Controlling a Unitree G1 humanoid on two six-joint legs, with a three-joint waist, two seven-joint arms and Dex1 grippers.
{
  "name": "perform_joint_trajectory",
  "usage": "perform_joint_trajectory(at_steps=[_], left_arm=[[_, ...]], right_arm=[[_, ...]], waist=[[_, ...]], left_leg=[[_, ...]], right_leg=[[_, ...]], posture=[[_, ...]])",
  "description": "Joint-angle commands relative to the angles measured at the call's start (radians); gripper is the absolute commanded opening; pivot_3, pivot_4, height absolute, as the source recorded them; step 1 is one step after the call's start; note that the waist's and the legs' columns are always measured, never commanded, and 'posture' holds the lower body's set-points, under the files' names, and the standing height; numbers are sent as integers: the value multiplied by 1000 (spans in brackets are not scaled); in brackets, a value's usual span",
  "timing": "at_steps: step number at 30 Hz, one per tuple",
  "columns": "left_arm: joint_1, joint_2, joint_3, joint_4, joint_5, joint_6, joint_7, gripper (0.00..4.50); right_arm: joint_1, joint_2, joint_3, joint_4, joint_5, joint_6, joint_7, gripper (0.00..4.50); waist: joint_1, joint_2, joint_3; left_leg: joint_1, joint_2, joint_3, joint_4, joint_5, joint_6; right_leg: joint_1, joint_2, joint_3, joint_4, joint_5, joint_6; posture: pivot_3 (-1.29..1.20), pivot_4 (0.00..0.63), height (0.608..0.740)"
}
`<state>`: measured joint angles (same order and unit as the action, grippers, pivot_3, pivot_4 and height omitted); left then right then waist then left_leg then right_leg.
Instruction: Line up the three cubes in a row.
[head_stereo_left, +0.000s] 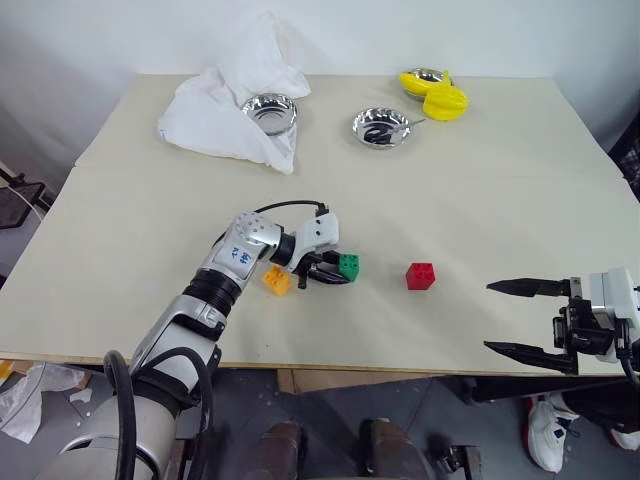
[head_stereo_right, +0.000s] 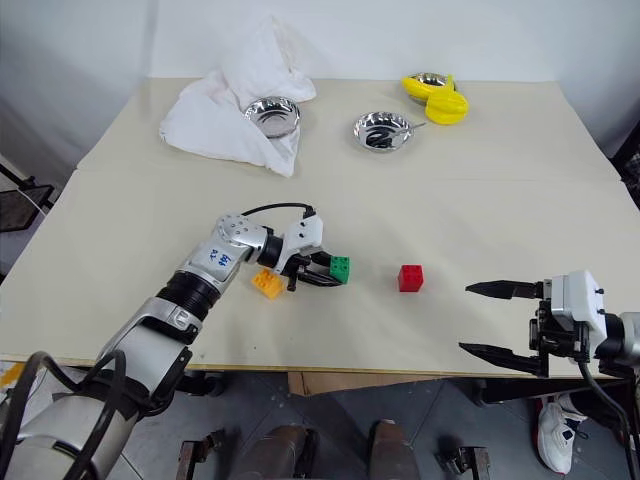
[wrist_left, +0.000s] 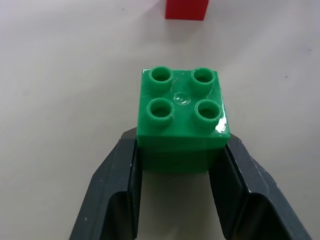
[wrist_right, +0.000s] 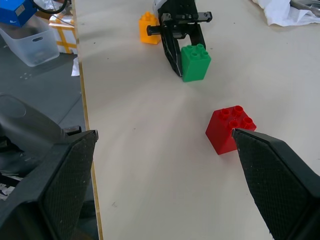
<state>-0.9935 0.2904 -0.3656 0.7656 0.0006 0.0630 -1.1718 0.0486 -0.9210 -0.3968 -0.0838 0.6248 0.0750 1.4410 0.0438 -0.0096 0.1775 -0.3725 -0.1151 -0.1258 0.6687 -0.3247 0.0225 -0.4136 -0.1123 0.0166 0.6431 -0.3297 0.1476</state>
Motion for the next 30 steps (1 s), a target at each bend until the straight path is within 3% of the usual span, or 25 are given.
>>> perform_joint_trajectory(at_steps=[1,7,16,25,30], left_arm=[[1,-6,11,-13,10,-13,-11,1490],[1,-15,10,-18,25,-2,2,1490],[-10,-8,54,-30,-12,-35,-31,4260],[-79,18,200,22,-112,-144,-103,4260],[-26,111,320,-31,-231,-192,-230,4260]], right_arm=[[-10,14,-10,-23,9,-11,-10,4500],[-38,27,12,-9,-2,-19,-12,4500],[-73,32,36,20,-12,-29,-7,4500],[-158,51,98,80,-32,-52,16,4500],[-226,75,147,110,-43,-50,25,4500]], waist=[[1,0,0],[3,0,0],[3,0,0],[0,0,0],[-17,0,0]], left_leg=[[0,0,0,0,0,0],[0,0,0,0,0,0],[0,0,0,1,0,0],[0,0,0,2,0,0],[0,1,0,1,0,0]], right_leg=[[0,0,0,0,0,0],[0,0,0,1,0,0],[0,0,0,1,0,0],[0,0,-1,1,0,0],[-1,-1,-3,1,0,0]], posture=[[0,150,740],[0,150,740],[0,150,740],[0,150,740],[0,150,740]])
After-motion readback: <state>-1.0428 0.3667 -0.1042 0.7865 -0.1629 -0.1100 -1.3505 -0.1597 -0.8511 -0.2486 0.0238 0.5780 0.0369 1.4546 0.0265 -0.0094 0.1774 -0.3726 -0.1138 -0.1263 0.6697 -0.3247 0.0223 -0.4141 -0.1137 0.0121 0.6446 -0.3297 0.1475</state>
